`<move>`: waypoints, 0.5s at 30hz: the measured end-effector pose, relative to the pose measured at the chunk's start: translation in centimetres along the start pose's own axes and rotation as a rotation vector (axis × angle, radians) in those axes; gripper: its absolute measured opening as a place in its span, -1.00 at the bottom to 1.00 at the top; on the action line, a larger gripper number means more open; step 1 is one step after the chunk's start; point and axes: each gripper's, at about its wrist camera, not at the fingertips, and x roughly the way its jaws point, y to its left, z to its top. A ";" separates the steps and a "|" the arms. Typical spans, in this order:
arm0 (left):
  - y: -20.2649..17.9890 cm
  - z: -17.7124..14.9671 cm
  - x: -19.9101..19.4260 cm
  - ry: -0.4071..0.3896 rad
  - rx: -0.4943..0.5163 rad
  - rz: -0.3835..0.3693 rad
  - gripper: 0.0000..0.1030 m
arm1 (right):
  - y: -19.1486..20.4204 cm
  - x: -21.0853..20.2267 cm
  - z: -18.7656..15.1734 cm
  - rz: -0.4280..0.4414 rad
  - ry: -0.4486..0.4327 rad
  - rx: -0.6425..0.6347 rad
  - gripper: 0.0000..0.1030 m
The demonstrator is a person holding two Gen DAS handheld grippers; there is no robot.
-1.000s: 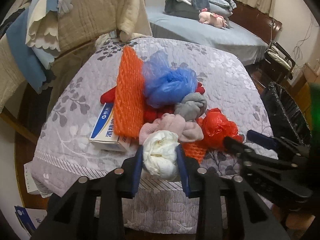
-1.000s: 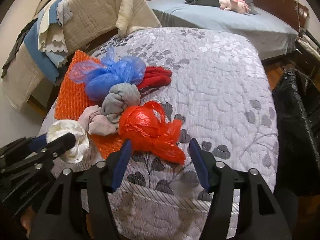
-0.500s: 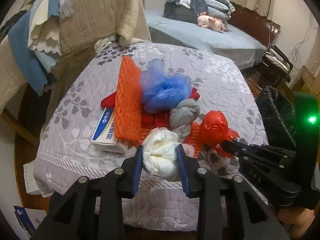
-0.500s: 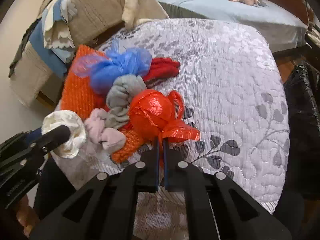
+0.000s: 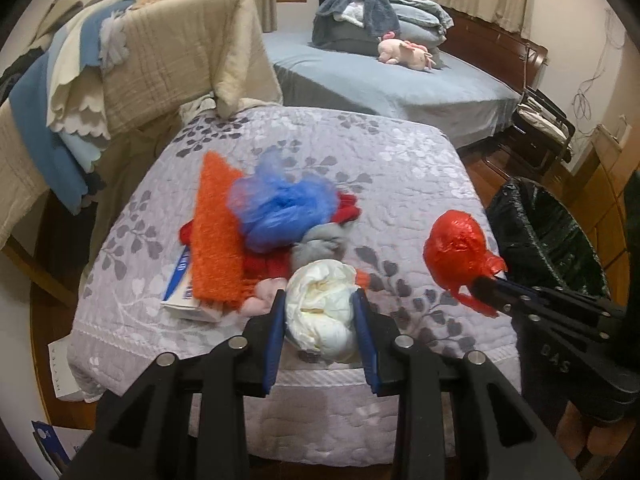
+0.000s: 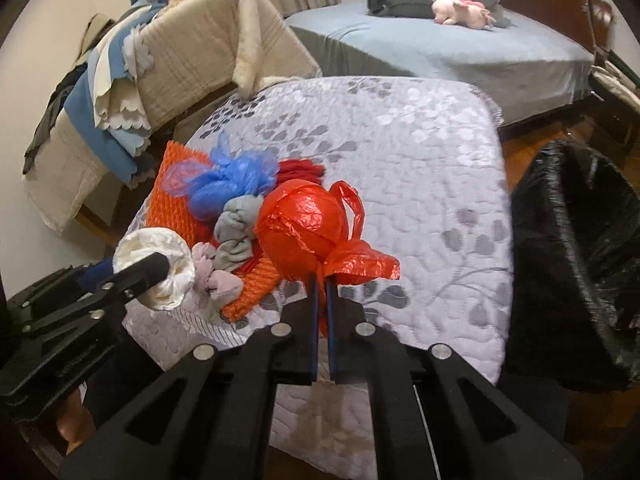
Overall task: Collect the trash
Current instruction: 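Drop white bag into bin with left gripper while right gripper drops red bag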
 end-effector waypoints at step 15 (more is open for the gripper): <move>-7.8 1.4 0.5 -0.009 0.087 -0.076 -0.36 | -6.6 -4.1 -1.0 -0.104 -0.047 0.082 -0.95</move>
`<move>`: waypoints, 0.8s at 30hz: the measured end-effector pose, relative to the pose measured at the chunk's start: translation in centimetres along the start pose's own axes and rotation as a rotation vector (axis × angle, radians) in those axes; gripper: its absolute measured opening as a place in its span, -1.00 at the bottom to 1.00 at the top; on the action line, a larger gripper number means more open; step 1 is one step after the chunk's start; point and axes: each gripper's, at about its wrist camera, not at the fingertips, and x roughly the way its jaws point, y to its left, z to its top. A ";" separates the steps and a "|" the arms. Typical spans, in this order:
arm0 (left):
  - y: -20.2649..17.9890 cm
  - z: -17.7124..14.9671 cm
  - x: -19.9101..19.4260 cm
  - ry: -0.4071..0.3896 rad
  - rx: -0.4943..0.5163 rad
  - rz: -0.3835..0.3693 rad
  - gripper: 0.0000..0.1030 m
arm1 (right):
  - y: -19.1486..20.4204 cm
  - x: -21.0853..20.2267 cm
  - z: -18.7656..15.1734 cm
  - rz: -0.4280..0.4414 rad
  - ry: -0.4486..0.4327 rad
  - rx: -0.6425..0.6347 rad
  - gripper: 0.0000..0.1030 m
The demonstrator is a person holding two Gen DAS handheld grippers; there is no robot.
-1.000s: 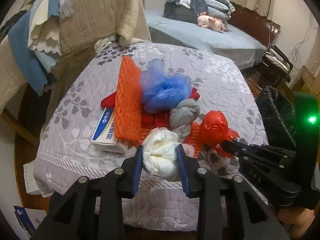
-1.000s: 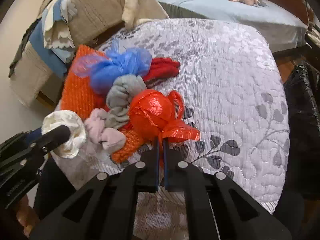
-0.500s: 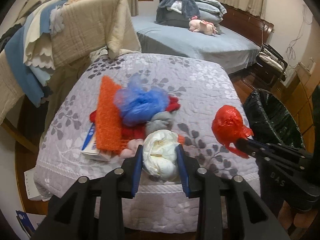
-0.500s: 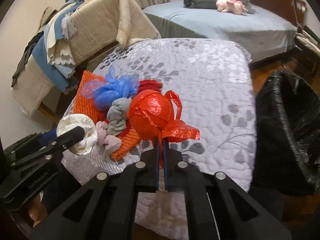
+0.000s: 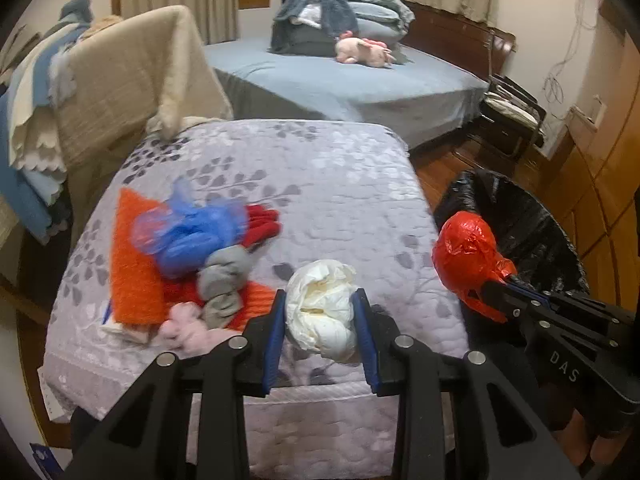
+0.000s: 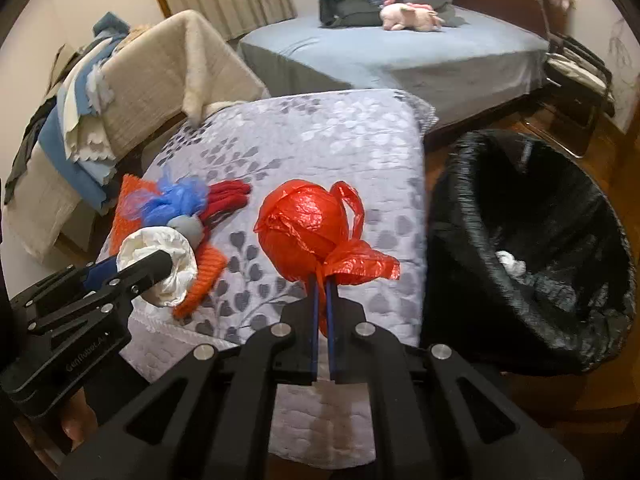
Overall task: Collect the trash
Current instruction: 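Drop white bag into bin with left gripper while right gripper drops red bag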
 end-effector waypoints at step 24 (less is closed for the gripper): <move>-17.6 5.2 6.3 0.014 0.199 -0.164 -0.36 | -19.1 -1.7 1.4 -0.227 -0.012 0.167 -0.95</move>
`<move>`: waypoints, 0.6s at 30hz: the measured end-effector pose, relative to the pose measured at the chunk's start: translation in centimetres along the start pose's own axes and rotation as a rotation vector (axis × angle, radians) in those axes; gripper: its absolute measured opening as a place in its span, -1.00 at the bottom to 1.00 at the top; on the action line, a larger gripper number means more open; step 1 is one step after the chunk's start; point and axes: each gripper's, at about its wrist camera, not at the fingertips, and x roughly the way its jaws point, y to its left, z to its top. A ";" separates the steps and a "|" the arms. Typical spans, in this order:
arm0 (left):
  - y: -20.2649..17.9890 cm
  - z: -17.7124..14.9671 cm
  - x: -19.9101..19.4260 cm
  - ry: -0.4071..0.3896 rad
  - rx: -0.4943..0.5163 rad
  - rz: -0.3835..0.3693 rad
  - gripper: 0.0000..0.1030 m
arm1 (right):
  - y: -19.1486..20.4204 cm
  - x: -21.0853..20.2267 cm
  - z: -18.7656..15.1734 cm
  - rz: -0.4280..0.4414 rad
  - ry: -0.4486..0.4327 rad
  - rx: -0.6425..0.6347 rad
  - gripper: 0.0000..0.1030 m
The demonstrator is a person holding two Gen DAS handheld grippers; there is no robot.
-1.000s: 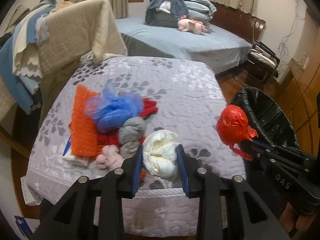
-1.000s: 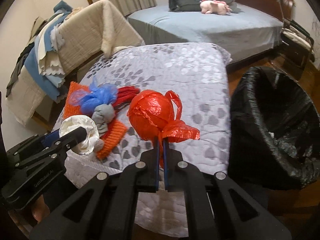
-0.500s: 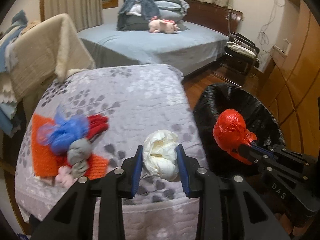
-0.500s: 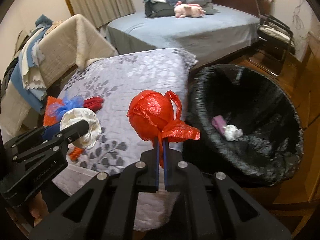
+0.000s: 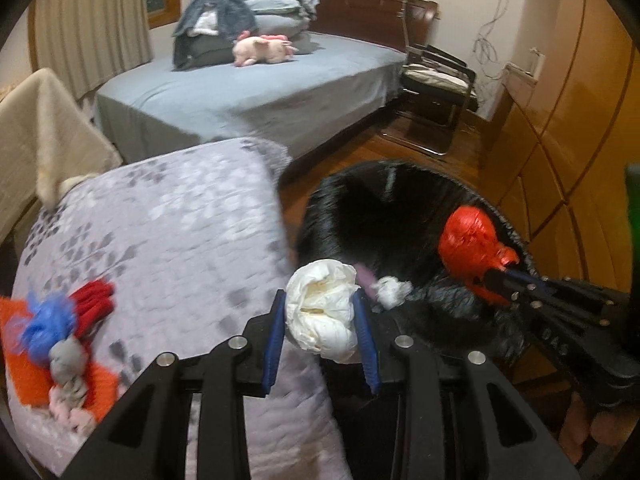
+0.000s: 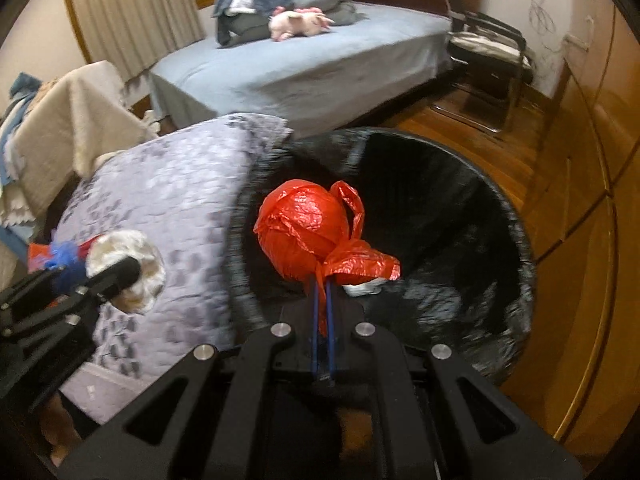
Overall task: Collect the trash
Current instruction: 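Drop white bag into bin with left gripper while right gripper drops red bag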
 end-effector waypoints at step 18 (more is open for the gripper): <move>-8.5 5.0 12.7 0.168 0.122 -0.037 -0.01 | -7.9 10.4 2.8 -0.050 0.179 0.100 -0.66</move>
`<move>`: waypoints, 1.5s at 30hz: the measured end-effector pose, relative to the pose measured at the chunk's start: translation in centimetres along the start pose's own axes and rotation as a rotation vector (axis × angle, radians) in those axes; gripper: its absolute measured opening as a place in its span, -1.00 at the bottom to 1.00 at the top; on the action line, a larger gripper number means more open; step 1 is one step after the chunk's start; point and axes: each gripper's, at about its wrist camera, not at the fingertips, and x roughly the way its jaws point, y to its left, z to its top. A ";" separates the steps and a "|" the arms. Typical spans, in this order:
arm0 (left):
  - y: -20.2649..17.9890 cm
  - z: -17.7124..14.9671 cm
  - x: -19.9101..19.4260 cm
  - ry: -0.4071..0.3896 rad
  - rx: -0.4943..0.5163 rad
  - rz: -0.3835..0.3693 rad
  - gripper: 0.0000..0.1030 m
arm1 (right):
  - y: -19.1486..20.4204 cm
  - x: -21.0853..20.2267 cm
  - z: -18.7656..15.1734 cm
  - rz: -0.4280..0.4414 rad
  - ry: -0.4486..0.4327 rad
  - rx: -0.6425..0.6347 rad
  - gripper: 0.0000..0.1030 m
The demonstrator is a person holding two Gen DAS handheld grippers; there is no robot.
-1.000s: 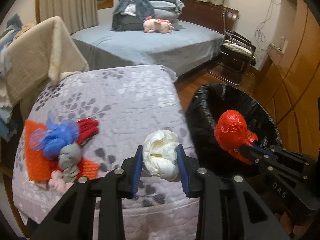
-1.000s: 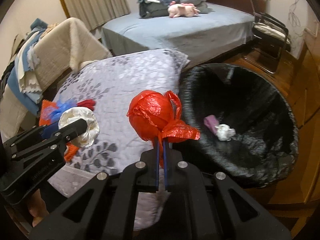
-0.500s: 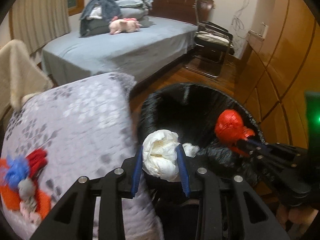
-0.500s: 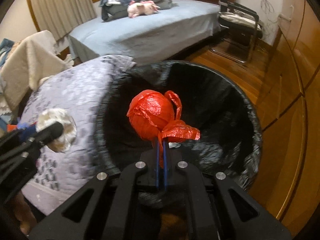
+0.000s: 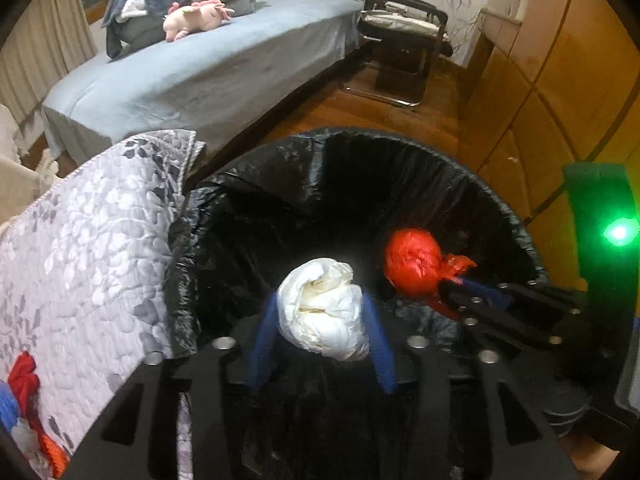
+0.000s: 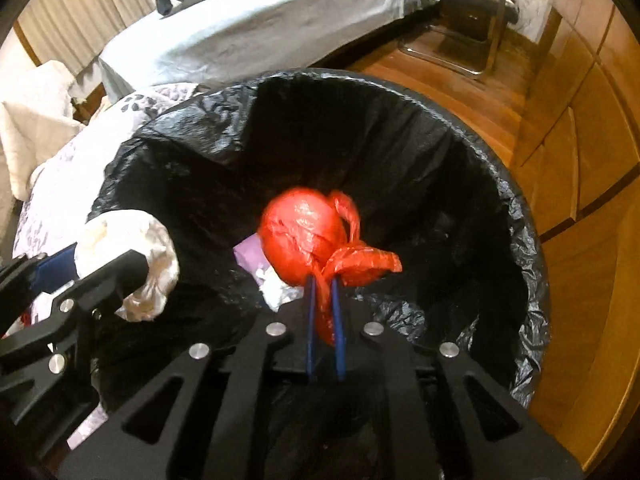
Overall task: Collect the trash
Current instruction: 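Drop white bag into bin with left gripper while right gripper drops red bag, then move both grippers back from the bin to the pile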
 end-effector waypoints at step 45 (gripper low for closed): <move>30.0 -27.0 -19.0 -0.112 -0.447 0.338 0.24 | 33.1 -7.5 -15.2 0.235 -0.136 -0.396 -0.24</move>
